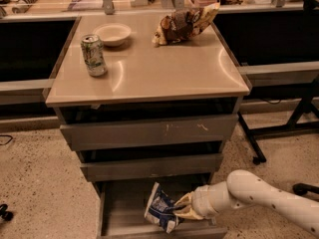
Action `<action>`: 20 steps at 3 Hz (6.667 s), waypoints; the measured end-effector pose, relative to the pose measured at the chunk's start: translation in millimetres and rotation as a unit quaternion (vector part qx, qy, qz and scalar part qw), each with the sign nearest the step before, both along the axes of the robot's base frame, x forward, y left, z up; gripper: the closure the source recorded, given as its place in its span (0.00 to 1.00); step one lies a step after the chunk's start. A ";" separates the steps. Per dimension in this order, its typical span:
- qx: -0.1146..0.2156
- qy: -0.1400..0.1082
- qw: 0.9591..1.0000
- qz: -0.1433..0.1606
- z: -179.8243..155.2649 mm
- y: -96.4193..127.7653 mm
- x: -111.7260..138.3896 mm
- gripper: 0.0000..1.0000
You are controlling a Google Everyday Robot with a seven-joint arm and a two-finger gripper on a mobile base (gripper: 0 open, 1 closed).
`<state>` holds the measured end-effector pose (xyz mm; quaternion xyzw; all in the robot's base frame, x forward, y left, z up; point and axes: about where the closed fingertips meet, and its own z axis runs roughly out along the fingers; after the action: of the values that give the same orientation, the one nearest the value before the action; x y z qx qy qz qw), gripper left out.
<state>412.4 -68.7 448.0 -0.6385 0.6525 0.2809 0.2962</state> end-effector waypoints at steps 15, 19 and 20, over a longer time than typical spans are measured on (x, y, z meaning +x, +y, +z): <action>-0.068 -0.303 0.949 -0.057 499.1 29.3 164.2 1.00; -0.082 -0.240 0.966 -0.055 415.3 -3.1 268.7 1.00; -0.084 -0.238 0.966 -0.053 412.1 -2.9 270.4 0.83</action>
Offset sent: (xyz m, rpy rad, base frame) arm 0.0024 0.0086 0.0564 -0.0062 -0.1071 0.0284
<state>682.8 -71.6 860.1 -0.6739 0.6172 0.0491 0.4032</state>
